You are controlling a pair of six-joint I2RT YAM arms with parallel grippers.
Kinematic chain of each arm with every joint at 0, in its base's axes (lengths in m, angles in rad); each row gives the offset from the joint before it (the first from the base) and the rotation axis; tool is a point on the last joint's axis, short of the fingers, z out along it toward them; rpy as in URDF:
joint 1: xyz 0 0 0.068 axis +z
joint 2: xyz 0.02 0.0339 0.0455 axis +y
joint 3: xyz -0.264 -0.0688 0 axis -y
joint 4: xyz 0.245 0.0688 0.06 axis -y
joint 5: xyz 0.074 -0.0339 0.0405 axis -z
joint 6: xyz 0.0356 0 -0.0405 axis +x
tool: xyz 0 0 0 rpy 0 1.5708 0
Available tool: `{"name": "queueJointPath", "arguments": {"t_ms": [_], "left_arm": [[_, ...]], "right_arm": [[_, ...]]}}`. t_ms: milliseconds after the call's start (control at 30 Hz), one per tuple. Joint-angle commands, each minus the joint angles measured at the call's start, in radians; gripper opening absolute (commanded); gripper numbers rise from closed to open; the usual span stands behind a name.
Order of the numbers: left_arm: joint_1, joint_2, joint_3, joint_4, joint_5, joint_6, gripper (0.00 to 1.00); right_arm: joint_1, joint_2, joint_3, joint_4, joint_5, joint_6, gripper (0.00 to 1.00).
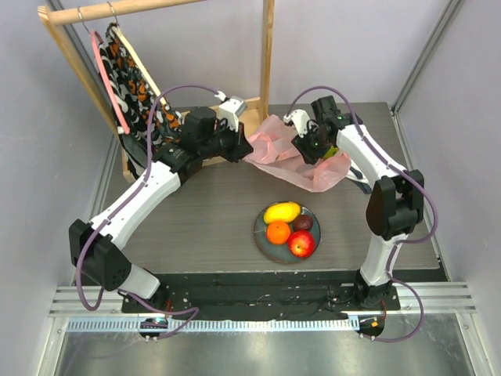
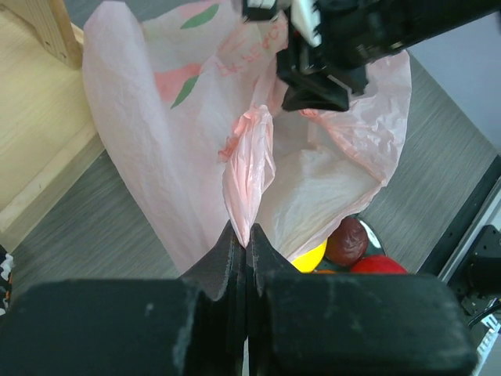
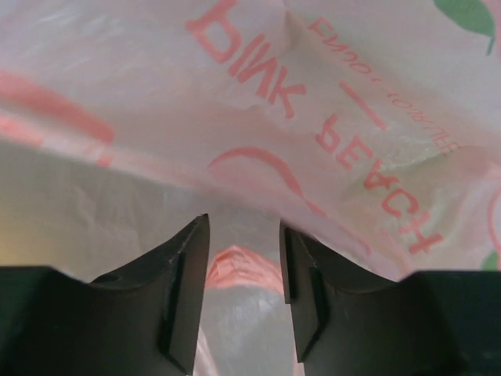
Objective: Take the fake fruits out of the plastic bag
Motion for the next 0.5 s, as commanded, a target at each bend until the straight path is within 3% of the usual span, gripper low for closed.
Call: {"name": "queueJointPath", "arguments": {"t_ms": [0, 167, 467], "left_arm": [[0.009, -0.041, 0.072, 0.018, 0.018, -0.034, 0.0], [0.009, -0.026, 0.107, 0.014, 0.034, -0.045, 0.0], [0.009, -0.006, 0.104, 0.011, 0.09, -0.036, 0.0]], "right_arm": [[-0.009, 0.018, 0.082, 0.025, 0.043, 0.04, 0.47], [-0.012, 0.044, 0.07, 0.049, 0.077, 0.026, 0.48], [-0.04, 0.146, 0.073, 0.215, 0.344, 0.107, 0.73]]}}
